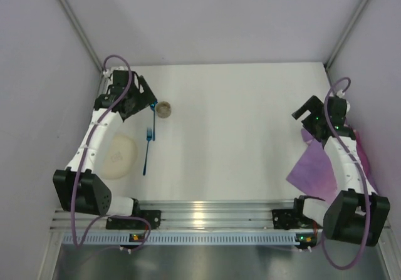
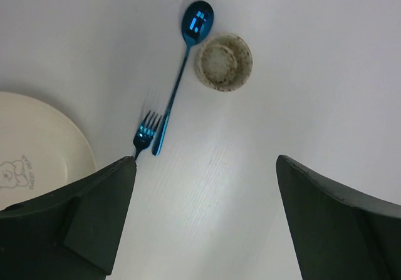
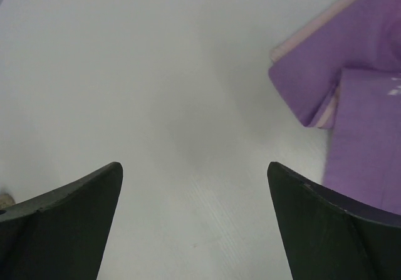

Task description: Set the dinner table for one person

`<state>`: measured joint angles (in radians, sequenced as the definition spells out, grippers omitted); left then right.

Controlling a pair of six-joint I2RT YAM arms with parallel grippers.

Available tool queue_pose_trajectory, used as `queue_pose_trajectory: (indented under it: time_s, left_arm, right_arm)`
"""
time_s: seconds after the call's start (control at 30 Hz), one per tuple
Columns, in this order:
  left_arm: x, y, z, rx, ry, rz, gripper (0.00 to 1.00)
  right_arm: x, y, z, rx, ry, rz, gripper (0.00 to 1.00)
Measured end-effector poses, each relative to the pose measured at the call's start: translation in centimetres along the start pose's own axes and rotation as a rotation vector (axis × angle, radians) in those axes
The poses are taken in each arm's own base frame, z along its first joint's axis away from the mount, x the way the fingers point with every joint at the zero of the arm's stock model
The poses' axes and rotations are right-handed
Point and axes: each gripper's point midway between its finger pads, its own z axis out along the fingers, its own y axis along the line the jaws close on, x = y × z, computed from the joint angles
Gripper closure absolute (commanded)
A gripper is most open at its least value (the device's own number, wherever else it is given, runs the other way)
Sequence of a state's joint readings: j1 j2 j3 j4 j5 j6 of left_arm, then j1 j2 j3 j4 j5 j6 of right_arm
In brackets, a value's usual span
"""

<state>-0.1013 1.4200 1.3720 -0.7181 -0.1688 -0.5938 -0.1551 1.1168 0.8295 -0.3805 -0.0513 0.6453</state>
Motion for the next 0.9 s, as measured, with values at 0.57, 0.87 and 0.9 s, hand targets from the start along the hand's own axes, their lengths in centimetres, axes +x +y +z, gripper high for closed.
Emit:
queue_pose_trajectory:
  time_s: [0.57,0.87,0.9]
  left_arm:
    - [9.5,-2.5,-1.7,0.199,0.199,0.071,0.05]
    - [10.0,-2.2,-1.3,0.184,0.218,0.086,0.07]
    - [10.1,-2.2,-1.2,0.181,0.223,0.087,0.07]
  right_arm:
    - [3.7,-15.2,2.2,0.482,0.34,0.079,0.01]
    - [6.7,-16.5,3.1,0.533,0.444,0.061,0.4]
    - [6.7,-16.8,3.0,0.55,0.444,0.048,0.47]
